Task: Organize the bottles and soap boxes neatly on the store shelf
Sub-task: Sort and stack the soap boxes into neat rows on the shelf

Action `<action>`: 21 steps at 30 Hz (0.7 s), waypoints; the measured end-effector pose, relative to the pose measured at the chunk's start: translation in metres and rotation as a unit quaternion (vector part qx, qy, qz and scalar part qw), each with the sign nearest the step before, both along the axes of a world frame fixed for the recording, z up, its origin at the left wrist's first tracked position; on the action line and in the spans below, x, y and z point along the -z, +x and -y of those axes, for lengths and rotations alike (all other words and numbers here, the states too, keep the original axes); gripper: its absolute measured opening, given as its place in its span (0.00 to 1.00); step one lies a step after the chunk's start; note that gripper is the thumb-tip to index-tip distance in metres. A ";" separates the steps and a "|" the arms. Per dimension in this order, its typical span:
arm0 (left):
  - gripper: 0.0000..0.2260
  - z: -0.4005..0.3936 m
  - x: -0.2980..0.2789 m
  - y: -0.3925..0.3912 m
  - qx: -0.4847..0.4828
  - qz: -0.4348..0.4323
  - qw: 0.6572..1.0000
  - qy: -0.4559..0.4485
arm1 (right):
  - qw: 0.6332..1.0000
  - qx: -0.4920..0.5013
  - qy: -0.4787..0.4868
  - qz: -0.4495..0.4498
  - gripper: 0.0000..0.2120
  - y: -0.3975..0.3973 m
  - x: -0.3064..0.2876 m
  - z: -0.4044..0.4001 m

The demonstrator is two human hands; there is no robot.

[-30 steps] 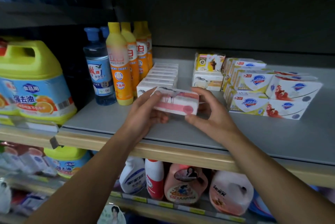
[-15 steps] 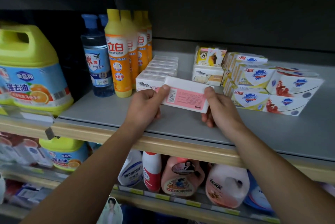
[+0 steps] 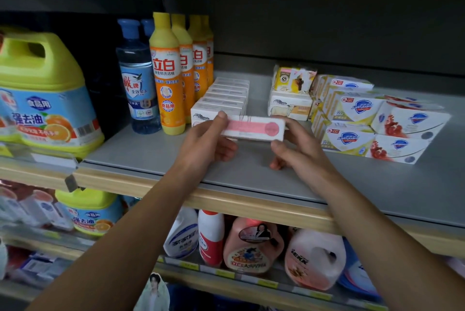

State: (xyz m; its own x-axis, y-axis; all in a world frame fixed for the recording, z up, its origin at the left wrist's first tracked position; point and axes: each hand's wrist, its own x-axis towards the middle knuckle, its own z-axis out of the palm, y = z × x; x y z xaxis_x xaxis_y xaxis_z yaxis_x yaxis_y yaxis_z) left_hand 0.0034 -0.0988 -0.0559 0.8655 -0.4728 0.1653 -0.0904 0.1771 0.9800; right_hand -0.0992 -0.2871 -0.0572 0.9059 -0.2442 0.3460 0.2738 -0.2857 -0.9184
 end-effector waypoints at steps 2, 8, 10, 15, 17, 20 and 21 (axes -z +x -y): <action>0.18 0.000 0.000 0.000 -0.005 0.004 1.000 -0.008 | 0.999 -0.029 0.005 -0.012 0.25 -0.001 0.000 0.000; 0.13 -0.003 -0.004 -0.003 0.040 -0.011 0.999 -0.033 | 0.999 0.033 -0.034 -0.015 0.15 0.001 0.002 0.000; 0.17 -0.004 -0.005 -0.004 0.064 -0.003 0.997 -0.043 | 0.995 0.079 -0.066 -0.018 0.20 0.003 0.002 0.002; 0.20 -0.003 -0.002 -0.004 0.090 0.052 0.994 -0.028 | 0.993 0.103 -0.060 -0.019 0.31 0.001 0.002 0.000; 0.14 -0.003 -0.002 -0.004 0.094 0.045 0.994 -0.041 | 0.987 0.125 -0.094 0.018 0.31 -0.001 0.002 -0.003; 0.16 -0.006 -0.002 -0.005 0.088 0.016 0.994 -0.064 | 0.958 0.163 -0.221 0.086 0.30 -0.003 0.001 -0.008; 0.16 -0.006 -0.002 -0.004 0.087 0.009 0.993 -0.075 | 0.942 0.172 -0.265 0.112 0.29 -0.004 0.001 -0.009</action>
